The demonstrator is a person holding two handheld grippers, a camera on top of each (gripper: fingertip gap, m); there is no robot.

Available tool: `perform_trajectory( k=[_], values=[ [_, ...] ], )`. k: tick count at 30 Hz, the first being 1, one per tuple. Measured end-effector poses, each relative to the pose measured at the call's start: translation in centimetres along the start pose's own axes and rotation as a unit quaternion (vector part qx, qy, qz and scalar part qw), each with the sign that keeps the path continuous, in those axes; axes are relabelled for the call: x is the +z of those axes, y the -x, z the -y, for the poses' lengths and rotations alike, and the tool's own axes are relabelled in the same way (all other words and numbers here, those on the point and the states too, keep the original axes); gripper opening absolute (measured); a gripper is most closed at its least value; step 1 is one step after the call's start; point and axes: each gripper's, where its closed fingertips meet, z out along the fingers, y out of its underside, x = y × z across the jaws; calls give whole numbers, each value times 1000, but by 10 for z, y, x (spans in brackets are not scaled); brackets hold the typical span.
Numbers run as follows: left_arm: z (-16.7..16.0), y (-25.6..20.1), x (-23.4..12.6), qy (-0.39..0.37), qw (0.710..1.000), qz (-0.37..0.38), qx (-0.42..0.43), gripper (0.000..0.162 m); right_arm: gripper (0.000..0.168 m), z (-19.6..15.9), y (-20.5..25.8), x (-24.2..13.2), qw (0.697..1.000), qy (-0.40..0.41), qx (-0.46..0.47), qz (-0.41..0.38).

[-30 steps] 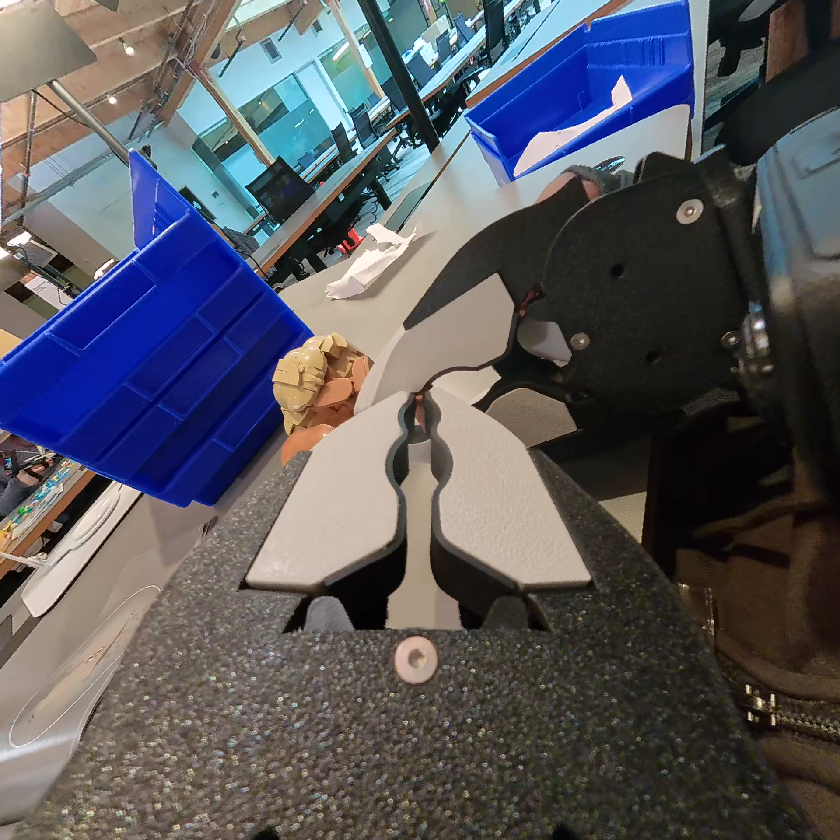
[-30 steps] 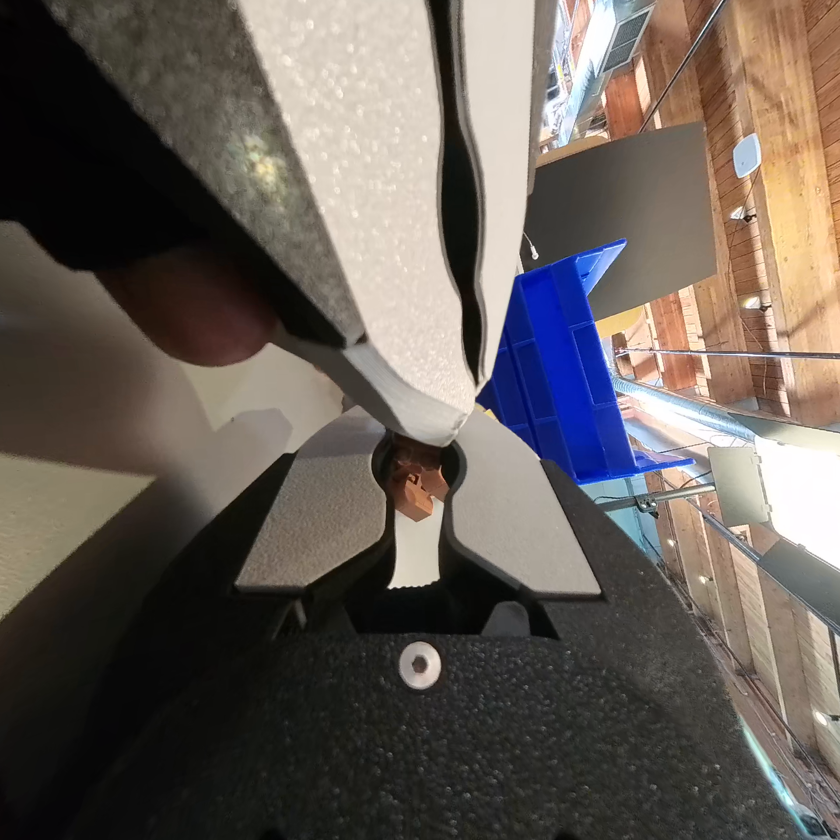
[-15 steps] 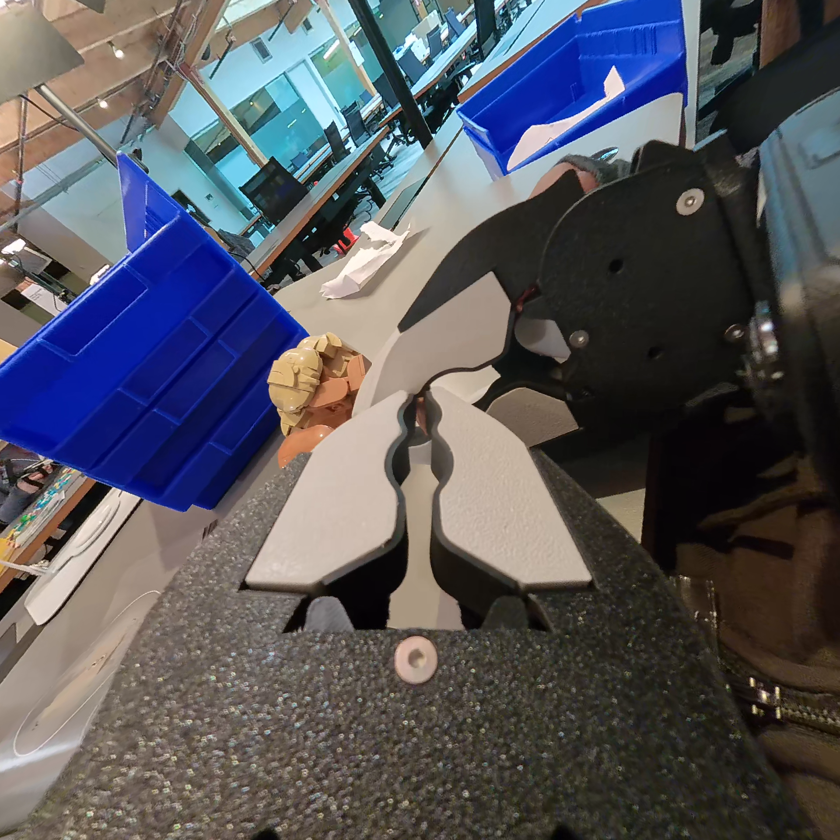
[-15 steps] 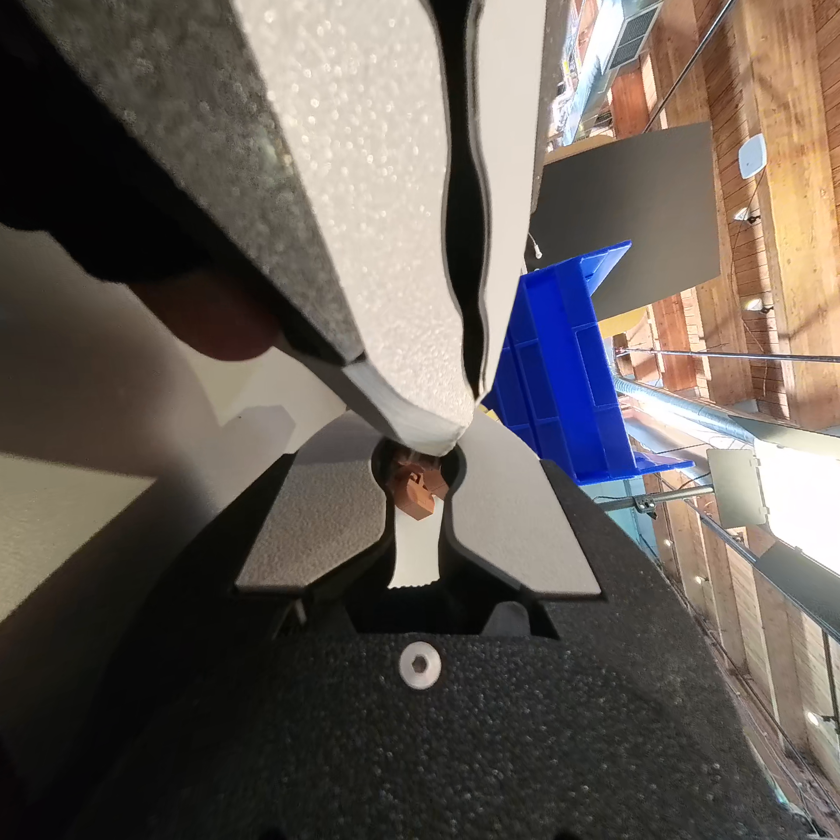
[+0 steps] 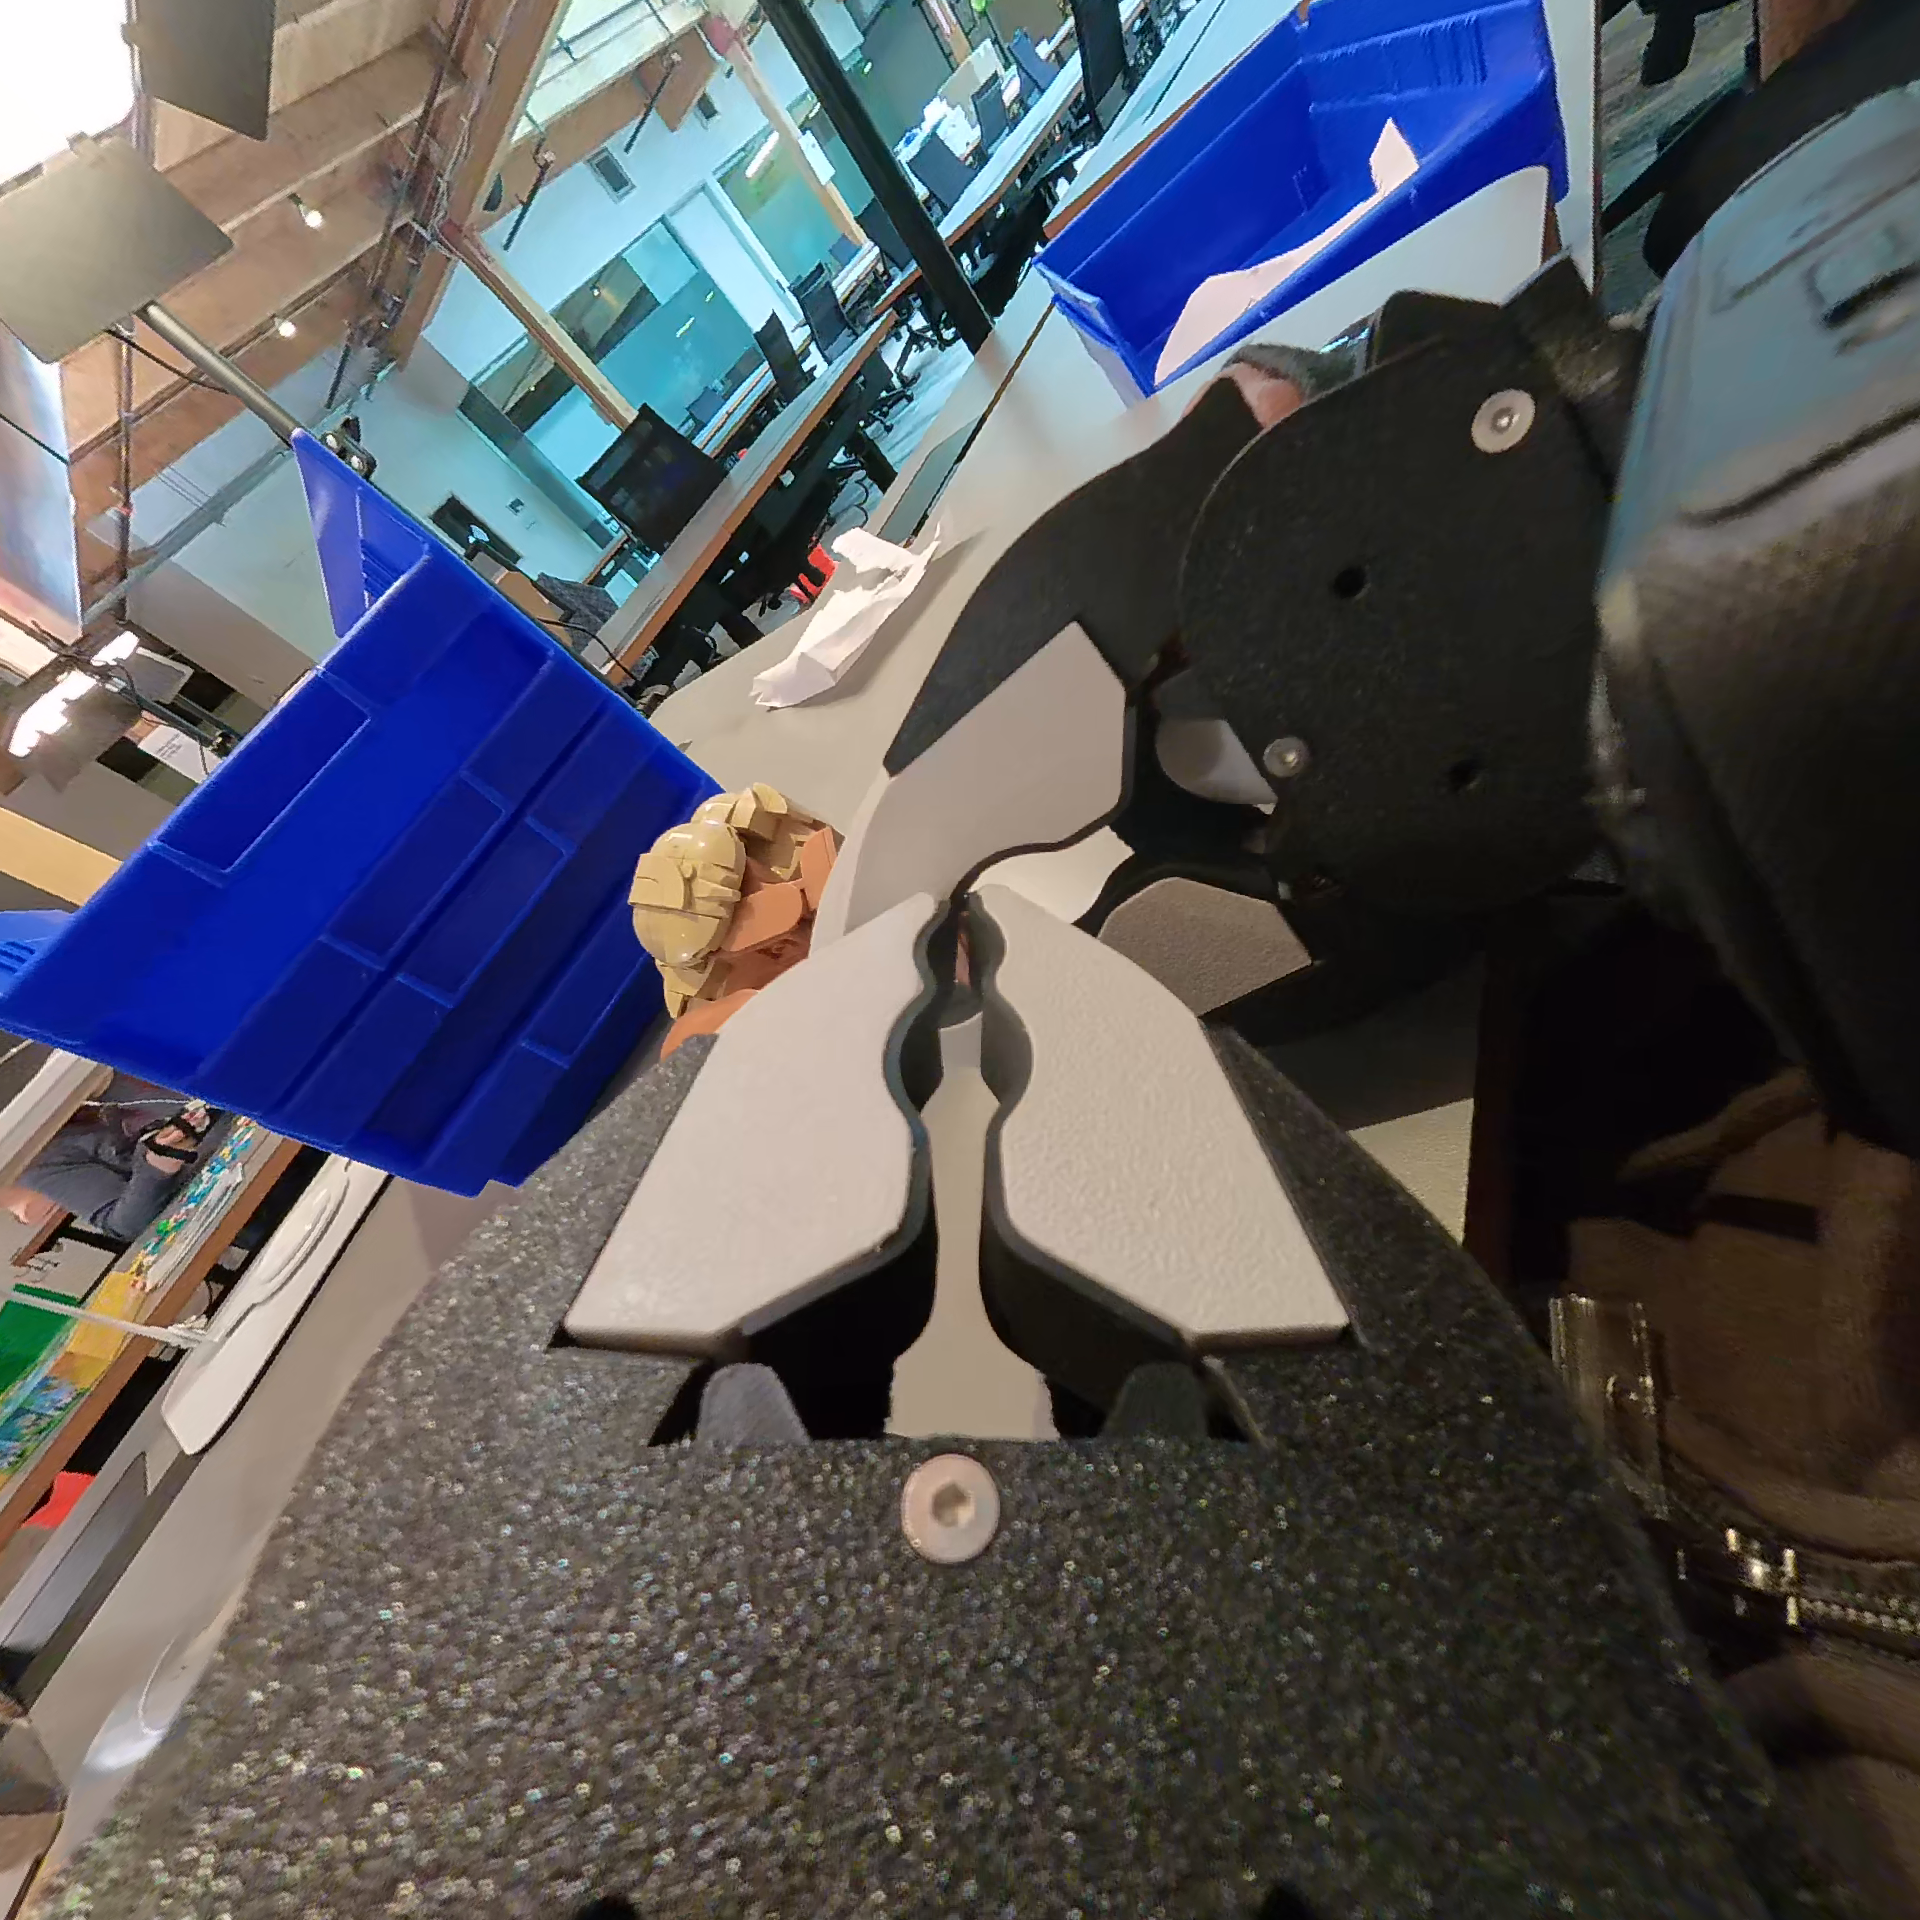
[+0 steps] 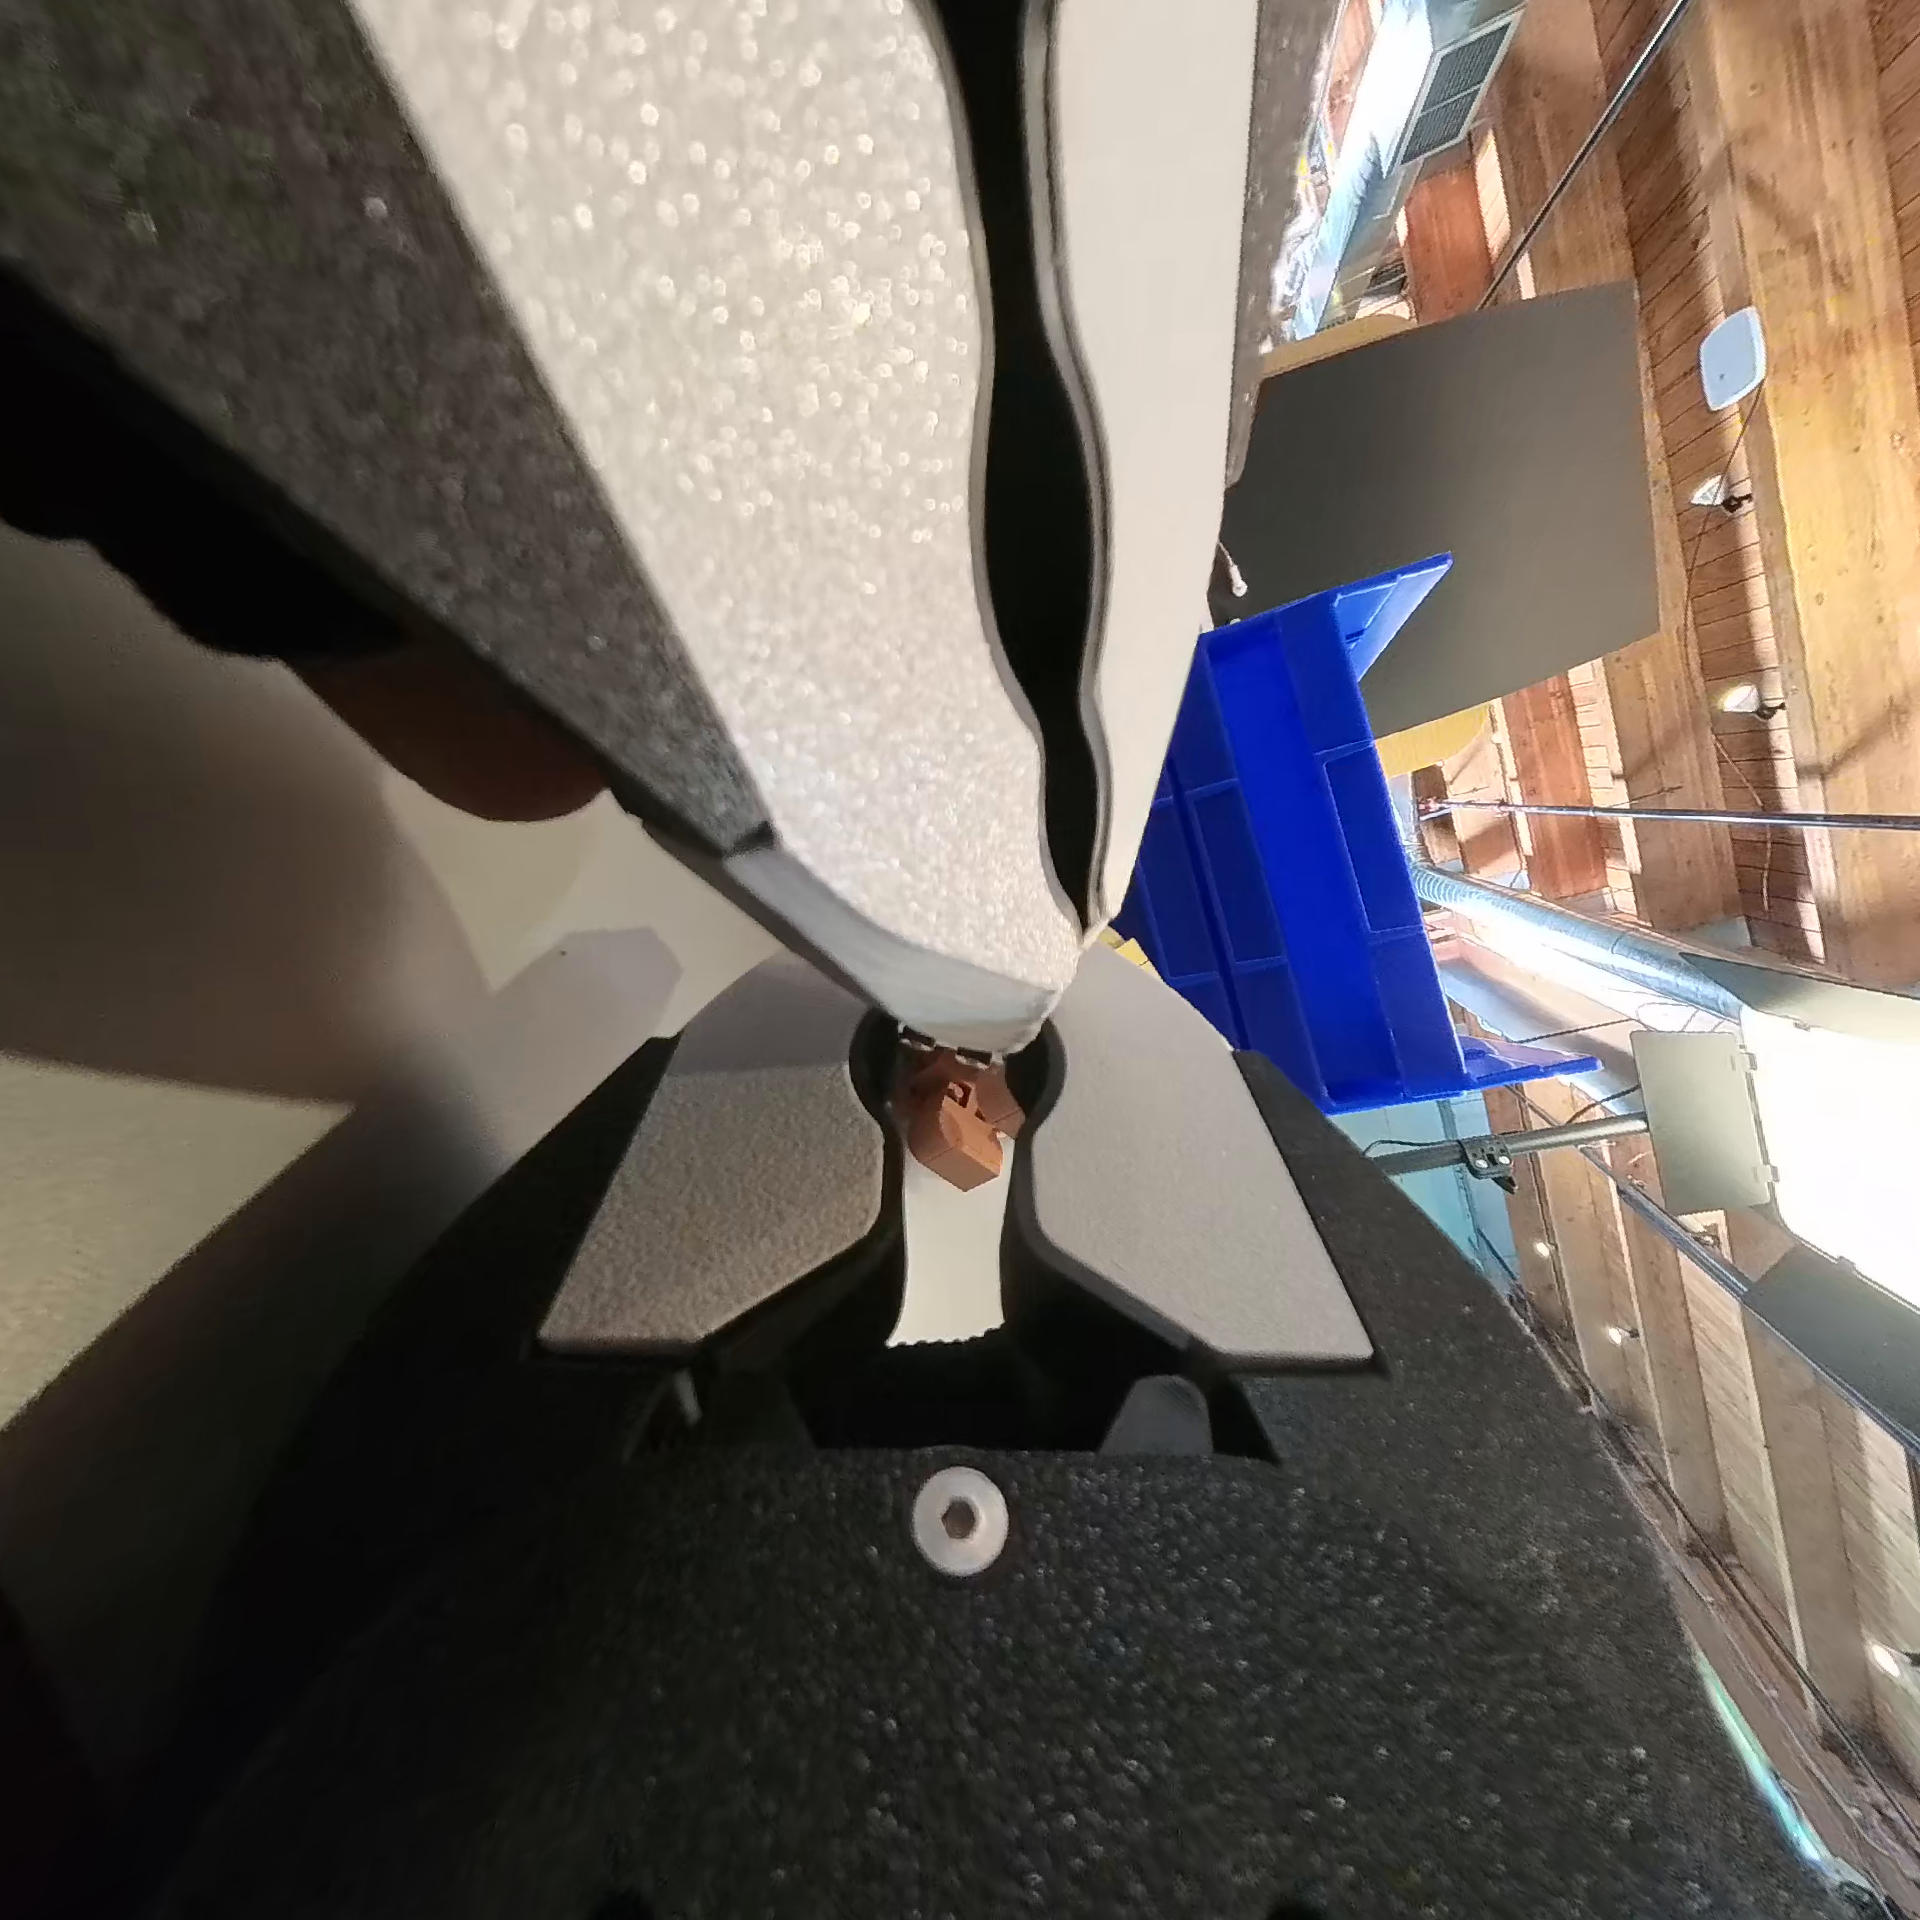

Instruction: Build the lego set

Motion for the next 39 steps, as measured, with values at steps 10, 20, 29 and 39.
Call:
perform_trajectory(
  k=[10,20,29,39],
  values=[
    [3,-13,-2,-8,999,-26,24,0,15,-3,-7,1,1000,-2,28,-6],
    [3,10,-5,-14,999,31,-28,5,16,-2,-11,0,999,-6,33,-20],
    [-4,7,3,19,997,-1,-72,18,15,-2,-10,0,999,-2,31,-21],
    [-9,4,9,31,993,-32,-108,9,16,-3,-5,1,1000,4,25,-12]
  ],
)
